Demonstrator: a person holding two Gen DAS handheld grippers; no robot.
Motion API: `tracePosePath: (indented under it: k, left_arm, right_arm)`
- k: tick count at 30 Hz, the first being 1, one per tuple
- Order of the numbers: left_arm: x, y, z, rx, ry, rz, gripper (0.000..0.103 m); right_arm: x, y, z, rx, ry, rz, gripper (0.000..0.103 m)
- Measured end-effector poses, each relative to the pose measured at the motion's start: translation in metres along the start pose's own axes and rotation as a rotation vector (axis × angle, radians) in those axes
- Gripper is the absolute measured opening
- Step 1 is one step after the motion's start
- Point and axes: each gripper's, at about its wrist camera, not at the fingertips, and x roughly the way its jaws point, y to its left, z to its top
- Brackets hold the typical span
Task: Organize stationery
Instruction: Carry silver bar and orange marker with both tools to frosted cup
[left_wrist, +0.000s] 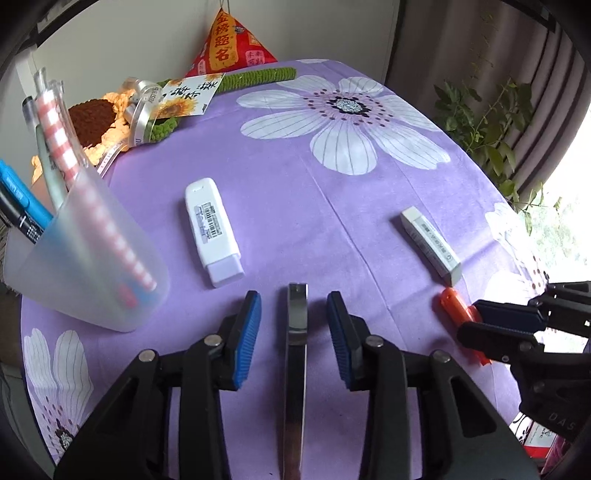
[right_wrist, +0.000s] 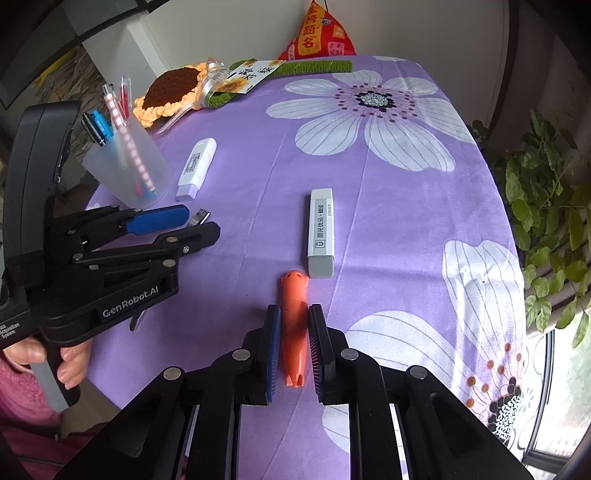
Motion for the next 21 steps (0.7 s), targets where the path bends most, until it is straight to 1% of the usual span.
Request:
tracePosePath:
  k: [1,2,5,7,11,12,16,21]
  left_arm:
    - [0.0,0.0,0.0,-0.003,0.001,0.002,0.022]
    - [-0.001,0.001,0.001,-0.003,0.004,-0.002,0.008]
    - [-0.002,-0.003,0.001,-0.003,0.005,0.002,0.009]
    - [-0.005,-0.003,-0.001,-0.01,-0.003,-0.015,0.009]
    - [-0.025,-0.003,-0.001,-0.012,-0.058,-0.039,0.009]
    - [-0.033,-0.002,-0.001,-0.013,-0.075,-0.043,0.009]
    - [-0.059,0.003,0.002,-0.021,-0.144,-0.039,0.009]
    - [-0.087,0.013,0.003,-0.042,-0.217,-0.036,0.009]
  right_arm:
    - [0.001,0.0,0.001,-0.001,0.004,0.004,0.016]
    - [0.003,0.001,0.001,-0.002,0.008,0.004,0.016]
    - [0.006,0.006,0.004,-0.012,0.013,-0.008,0.016]
    - [0.008,0.009,0.006,-0.024,0.015,-0.017,0.016]
    - [0.009,0.014,0.007,-0.048,0.019,-0.042,0.016]
    - [0.007,0.014,0.008,-0.044,0.01,-0.04,0.014]
    - [-0.01,0.018,0.011,-0.039,-0.049,-0.014,0.014]
    - [-0.034,0.03,0.018,-0.067,-0.132,0.013,0.014]
